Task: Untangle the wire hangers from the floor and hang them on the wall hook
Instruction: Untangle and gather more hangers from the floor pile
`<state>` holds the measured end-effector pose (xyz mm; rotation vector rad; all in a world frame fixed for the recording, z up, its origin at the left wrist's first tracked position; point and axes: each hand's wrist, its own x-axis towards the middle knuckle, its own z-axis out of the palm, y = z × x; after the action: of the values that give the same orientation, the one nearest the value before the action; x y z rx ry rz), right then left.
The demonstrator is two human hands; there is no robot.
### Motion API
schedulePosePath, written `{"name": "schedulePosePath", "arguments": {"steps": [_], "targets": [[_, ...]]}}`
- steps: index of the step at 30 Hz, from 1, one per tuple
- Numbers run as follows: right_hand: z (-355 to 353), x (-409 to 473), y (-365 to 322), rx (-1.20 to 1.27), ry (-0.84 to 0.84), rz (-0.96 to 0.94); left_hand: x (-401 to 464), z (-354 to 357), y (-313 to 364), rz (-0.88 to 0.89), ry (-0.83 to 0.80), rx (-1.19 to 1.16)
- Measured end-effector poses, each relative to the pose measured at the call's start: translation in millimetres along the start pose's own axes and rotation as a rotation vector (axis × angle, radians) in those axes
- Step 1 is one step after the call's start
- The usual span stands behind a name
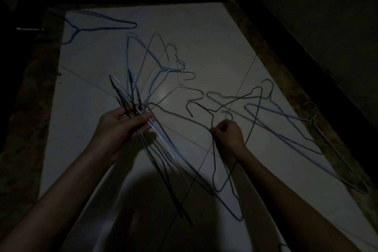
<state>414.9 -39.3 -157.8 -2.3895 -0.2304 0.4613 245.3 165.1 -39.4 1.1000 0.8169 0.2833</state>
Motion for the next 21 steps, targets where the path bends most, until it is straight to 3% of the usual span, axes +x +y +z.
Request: {"name": "schedulePosePath", "arguments": {"steps": [9, 12, 18, 21], "targets": [[9.7, -22.9, -5.6, -0.159, -0.115, -0.047, -1.1, -0.2, 3.4, 0.006, -0.001, 0.009], [-1.9, -24.4, -10.2, -0.056, -0.091, -0.035, -3.5, -1.2, 5.4, 0.010, 0.003, 0.008], [-23.5, -44.4, -40.7, 0.293, 0.064, -0.212, -6.0, -1.3, 9.3, 0.031, 0.021, -0.035], [-28.3, -50.3, -65.4, 0.448, 0.023, -0.257, -7.9, 0.2, 10.0, 0.028, 0.036, -0.052]]}}
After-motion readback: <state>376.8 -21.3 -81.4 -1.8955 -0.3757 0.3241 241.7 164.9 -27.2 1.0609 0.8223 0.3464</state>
